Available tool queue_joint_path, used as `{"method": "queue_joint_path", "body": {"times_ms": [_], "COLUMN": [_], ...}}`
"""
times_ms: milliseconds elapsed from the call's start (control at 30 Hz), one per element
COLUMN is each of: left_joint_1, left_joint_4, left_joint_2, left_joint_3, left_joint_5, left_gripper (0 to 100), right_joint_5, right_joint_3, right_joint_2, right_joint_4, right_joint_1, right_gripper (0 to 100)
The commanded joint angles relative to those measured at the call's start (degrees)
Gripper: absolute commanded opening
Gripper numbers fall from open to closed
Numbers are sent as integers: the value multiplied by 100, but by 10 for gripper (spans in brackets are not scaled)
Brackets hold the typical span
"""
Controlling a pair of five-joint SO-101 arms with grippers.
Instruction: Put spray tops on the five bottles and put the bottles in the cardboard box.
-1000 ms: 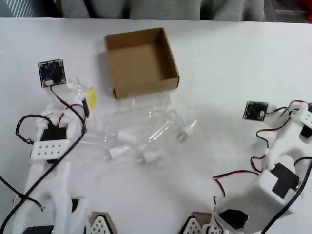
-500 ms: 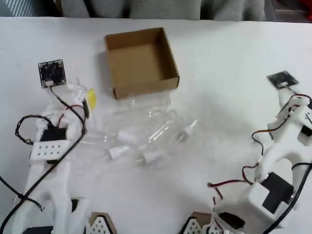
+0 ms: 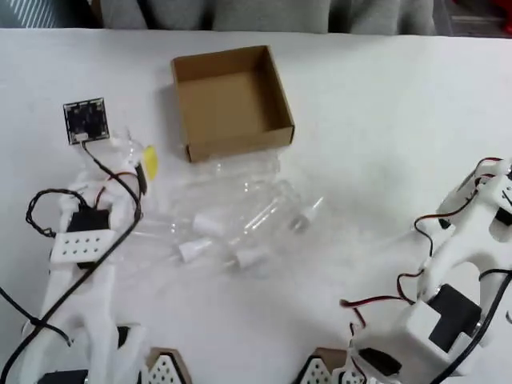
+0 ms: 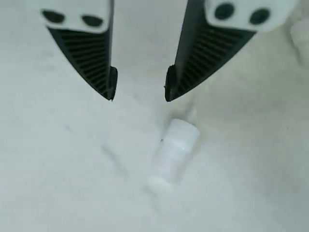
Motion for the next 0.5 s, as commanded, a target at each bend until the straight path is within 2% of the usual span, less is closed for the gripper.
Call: {"method": "queue_joint_path", "body": {"times_ms": [0, 100, 267, 467], "left_joint_1": [-48, -48, -48, -48], "left_joint_4": [-79, -79, -79, -79], "left_joint_2": [-251, -259, -259, -259], "left_joint_3": [-62, -62, -62, -62], "left_joint_5": [-9, -9, -9, -9], "left_gripper": [20, 20, 20, 20], "right_joint_5": [-967, -1486, -1644, -1960], "right_joint_3": [-141, -114, -141, -141], "right_joint_2": [-101, 259, 848, 954], "right_joint_4": [-259, -505, -760, -1226], "right_joint_1": [13, -163, -576, -611], "right_gripper": [145, 145, 142, 144]}}
